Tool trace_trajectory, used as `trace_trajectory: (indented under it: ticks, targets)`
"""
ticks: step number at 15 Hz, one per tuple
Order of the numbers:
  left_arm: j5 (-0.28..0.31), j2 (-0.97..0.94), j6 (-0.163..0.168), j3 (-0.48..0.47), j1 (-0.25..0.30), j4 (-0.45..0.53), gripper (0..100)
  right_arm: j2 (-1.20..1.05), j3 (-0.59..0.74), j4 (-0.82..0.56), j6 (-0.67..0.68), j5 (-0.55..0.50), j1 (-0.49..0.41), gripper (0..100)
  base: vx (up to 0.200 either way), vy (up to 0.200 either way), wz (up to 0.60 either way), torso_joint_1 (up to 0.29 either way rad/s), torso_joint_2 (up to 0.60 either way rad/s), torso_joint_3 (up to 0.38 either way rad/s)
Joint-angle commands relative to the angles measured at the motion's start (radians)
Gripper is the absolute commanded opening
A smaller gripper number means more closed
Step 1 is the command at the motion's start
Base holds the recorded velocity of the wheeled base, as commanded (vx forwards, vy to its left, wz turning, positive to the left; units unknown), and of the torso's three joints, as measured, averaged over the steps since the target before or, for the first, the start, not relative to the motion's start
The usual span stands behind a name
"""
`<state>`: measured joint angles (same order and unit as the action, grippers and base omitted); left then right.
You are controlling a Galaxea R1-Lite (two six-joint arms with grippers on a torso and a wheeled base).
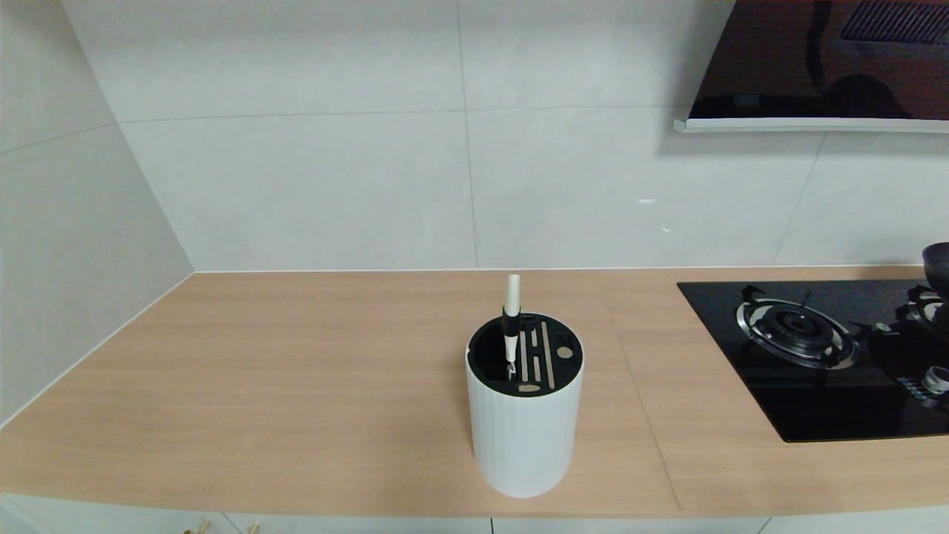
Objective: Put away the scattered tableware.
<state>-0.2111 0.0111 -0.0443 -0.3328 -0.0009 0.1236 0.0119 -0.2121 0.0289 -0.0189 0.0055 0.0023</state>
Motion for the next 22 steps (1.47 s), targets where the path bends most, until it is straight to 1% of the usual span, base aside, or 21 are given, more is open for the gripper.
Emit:
trace_trajectory:
  ticks: [1, 2, 3, 4, 5, 7, 9, 11, 12, 13, 14, 16, 17, 18, 22]
  targets:
    - [0.088, -0.011, -0.002, 0.133, 0.004, -0.015, 100, -0.012, 0.148, 0.031, -0.006, 0.001, -0.002, 100, 0.0, 0.0, 0.0, 0.0, 0.0, 0.0]
    - [0.111, -0.011, -0.002, 0.195, 0.004, -0.047, 100, -0.012, 0.212, 0.083, -0.01, -0.001, -0.002, 100, 0.0, 0.0, 0.0, 0.0, 0.0, 0.0]
    - [0.114, -0.011, 0.006, 0.258, 0.004, -0.101, 100, -0.012, 0.212, 0.063, -0.01, -0.001, -0.002, 100, 0.0, 0.0, 0.0, 0.0, 0.0, 0.0]
    - [0.114, -0.011, 0.021, 0.316, 0.004, -0.151, 100, -0.012, 0.212, 0.031, -0.01, -0.001, -0.002, 100, 0.0, 0.0, 0.0, 0.0, 0.0, 0.0]
    - [0.117, -0.011, 0.029, 0.333, 0.004, -0.187, 100, -0.012, 0.212, 0.02, -0.01, -0.001, -0.002, 100, 0.0, 0.0, 0.0, 0.0, 0.0, 0.0]
    - [0.134, -0.011, 0.004, 0.333, 0.004, -0.182, 100, -0.012, 0.212, 0.02, -0.004, -0.001, -0.002, 100, 0.0, 0.0, 0.0, 0.0, 0.0, 0.0]
    - [0.139, -0.011, 0.006, 0.333, 0.004, -0.18, 100, -0.01, 0.211, -0.041, -0.01, 0.007, -0.002, 100, 0.0, 0.0, 0.0, 0.0, 0.0, 0.0]
    - [0.18, -0.011, 0.012, 0.333, 0.004, -0.179, 100, -0.01, 0.212, -0.026, -0.006, 0.007, -0.002, 100, 0.0, 0.0, 0.0, 0.0, 0.0, 0.0]
    - [0.202, -0.011, 0.099, 0.333, 0.004, -0.168, 100, -0.012, 0.212, -0.026, -0.006, 0.005, -0.002, 100, 0.0, 0.0, 0.0, 0.0, 0.0, 0.0]
    - [0.203, -0.011, 0.121, 0.333, 0.004, -0.105, 100, -0.012, 0.212, -0.026, -0.003, 0.005, -0.002, 100, 0.0, 0.0, 0.0, 0.0, 0.0, 0.0]
    - [0.206, -0.011, 0.103, 0.333, 0.002, -0.108, 100, -0.012, 0.212, -0.026, -0.001, 0.004, -0.002, 100, 0.0, 0.0, 0.0, 0.0, 0.0, 0.0]
    - [0.211, -0.003, 0.089, 0.333, 0.001, -0.117, 100, -0.012, 0.212, -0.026, 0.004, 0.004, -0.002, 100, 0.0, 0.0, 0.0, 0.0, 0.0, 0.0]
    - [0.208, -0.008, 0.043, 0.333, 0.001, -0.121, 100, -0.01, 0.212, -0.026, 0.001, 0.007, -0.002, 100, 0.0, 0.0, 0.0, 0.0, 0.0, 0.0]
    - [0.208, -0.01, 0.047, 0.333, 0.001, -0.121, 100, -0.01, 0.212, -0.026, 0.002, 0.008, -0.002, 100, 0.0, 0.0, 0.0, 0.0, 0.0, 0.0]
    - [0.208, -0.01, 0.047, 0.333, 0.001, -0.121, 100, -0.01, 0.212, -0.026, 0.004, 0.01, -0.002, 100, 0.0, 0.0, 0.0, 0.0, 0.0, 0.0]
